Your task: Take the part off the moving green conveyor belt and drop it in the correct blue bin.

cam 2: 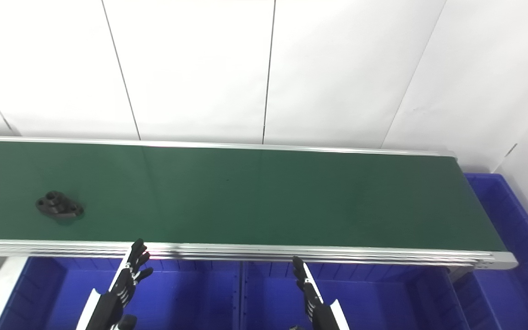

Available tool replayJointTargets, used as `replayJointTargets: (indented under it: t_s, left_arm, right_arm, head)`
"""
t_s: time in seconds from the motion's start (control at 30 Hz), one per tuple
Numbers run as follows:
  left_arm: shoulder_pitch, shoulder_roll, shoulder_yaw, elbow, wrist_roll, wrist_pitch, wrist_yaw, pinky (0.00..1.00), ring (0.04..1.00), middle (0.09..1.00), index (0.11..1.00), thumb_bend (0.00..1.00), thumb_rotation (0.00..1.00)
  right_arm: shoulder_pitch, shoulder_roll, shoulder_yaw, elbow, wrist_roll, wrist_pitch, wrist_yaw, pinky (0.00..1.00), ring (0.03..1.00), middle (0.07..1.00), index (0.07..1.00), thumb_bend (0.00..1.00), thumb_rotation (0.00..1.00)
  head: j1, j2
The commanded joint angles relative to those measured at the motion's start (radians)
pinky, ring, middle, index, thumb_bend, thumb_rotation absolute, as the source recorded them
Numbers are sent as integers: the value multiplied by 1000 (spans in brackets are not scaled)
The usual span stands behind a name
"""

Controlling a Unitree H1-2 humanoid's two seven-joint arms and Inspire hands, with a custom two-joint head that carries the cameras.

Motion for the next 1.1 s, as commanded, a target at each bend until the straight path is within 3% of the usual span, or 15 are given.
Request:
replayJointTargets:
  t_s: [0.0, 0.4, 1.07]
  left_arm:
    - [-2, 6, -2, -20, -4, -36, 19, 882, 973, 1000, 1000, 1000, 975]
    - [5, 6, 6, -42, -15, -36, 6, 890, 973, 1000, 1000, 1000, 974]
    - [-5, 3, -1, -24, 3, -36, 27, 876, 963, 1000, 1000, 1000, 984]
  right_arm:
    - [-9, 8, 0, -32, 6, -35, -4, 1000, 1000, 1000, 1000, 1000, 905]
    - [0, 7, 8, -68, 23, -9, 3, 1000, 1000, 1000, 1000, 1000, 892]
    - [4, 0, 3, -49, 19, -31, -6, 1000, 1000, 1000, 1000, 1000, 902]
  head:
    - [0, 9]
    - [-11, 57]
    - [2, 33]
